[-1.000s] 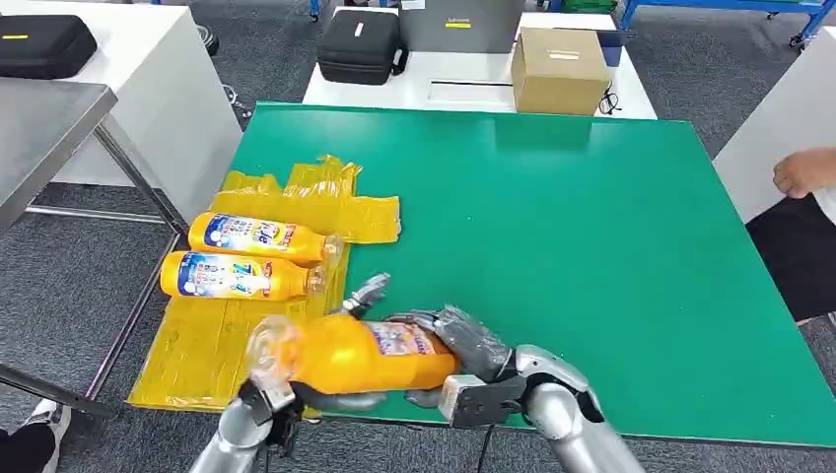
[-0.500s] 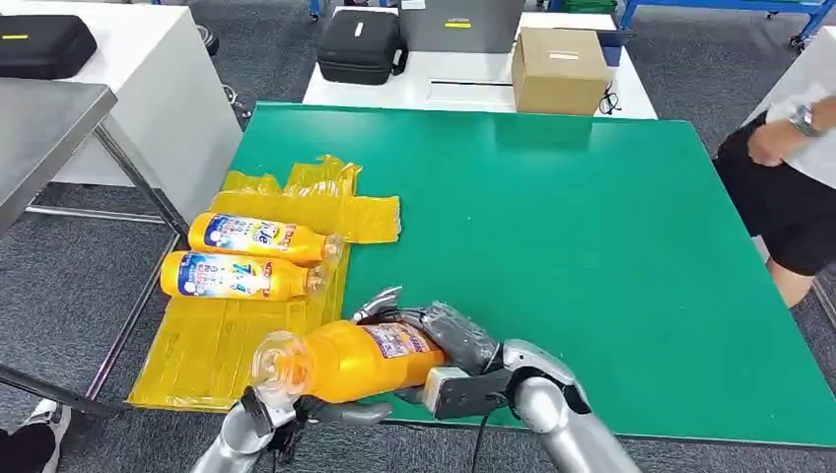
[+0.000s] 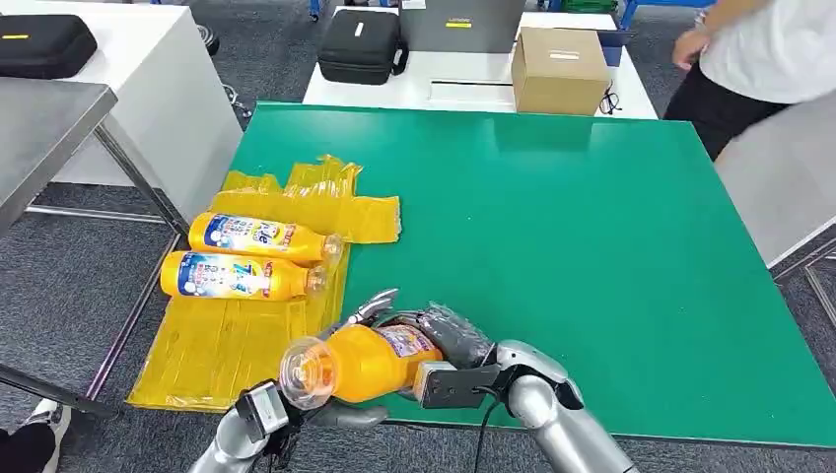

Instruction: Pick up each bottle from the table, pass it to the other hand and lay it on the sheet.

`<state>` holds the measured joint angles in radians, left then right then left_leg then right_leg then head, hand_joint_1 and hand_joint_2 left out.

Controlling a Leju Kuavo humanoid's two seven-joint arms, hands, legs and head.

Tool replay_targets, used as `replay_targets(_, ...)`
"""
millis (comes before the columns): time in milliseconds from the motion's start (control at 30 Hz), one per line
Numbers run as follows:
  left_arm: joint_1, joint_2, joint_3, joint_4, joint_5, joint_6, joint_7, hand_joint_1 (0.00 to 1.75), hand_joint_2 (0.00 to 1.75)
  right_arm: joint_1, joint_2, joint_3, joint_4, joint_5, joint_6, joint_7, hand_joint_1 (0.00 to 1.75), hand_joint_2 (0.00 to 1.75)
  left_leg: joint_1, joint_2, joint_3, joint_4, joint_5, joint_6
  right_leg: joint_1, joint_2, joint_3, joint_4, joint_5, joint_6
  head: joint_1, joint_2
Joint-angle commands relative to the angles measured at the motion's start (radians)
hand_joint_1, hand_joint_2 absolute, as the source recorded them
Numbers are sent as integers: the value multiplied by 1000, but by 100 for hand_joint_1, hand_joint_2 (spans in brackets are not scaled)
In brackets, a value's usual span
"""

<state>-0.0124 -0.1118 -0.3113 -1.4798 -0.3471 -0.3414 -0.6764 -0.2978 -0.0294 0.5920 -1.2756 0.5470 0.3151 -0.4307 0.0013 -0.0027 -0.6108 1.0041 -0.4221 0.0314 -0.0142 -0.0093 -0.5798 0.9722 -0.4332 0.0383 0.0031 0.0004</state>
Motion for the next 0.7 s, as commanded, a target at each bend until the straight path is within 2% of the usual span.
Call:
replay_targets(33,13,57,-132,-88,3,37,-22,0,175,-22,-17,-28,123,13,-30,38,175,175,1,-1,2,0,-1,-1,1,0,2,-1,-1,-1,0,0)
replay_targets(300,45,72,-152,-135,-20,63,-22,0,175,18,-22,-47,97,29,-44,44,175,175,1,-1,3,0,-2,-1,1,0,4,-1,-1,-1,0,0)
replay_targets(333,44,71,-151,-131,-19,64,-22,17,175,20,-23,-47,95,30,-45,44,175,175,0,-1,2,-1,-1,-1,0,-1,2,-1,-1,-1,0,0)
replay_targets(367,30,77,-161,-120,-13,70,-22,133,175,30,-27,-51,88,30,-47,44,175,175,1,-1,3,0,-1,-1,1,-1,4,-2,-1,-1,0,0)
replay_targets(433,15,88,-185,-114,-13,89,-22,129,175,32,-25,-56,94,32,-51,44,175,175,1,-1,3,-1,-1,-1,1,-1,4,-1,-1,-1,0,0)
replay_targets(533,4,92,-204,-111,-10,102,-22,171,175,34,-21,-55,105,39,-52,43,175,175,0,0,1,0,-1,-1,0,0,1,0,-1,-1,0,0)
replay_targets(700,-16,86,-196,-79,-17,98,-22,175,175,57,-31,-48,69,53,-61,33,175,175,1,-1,3,0,-2,-2,1,-1,3,-1,-2,-2,0,0)
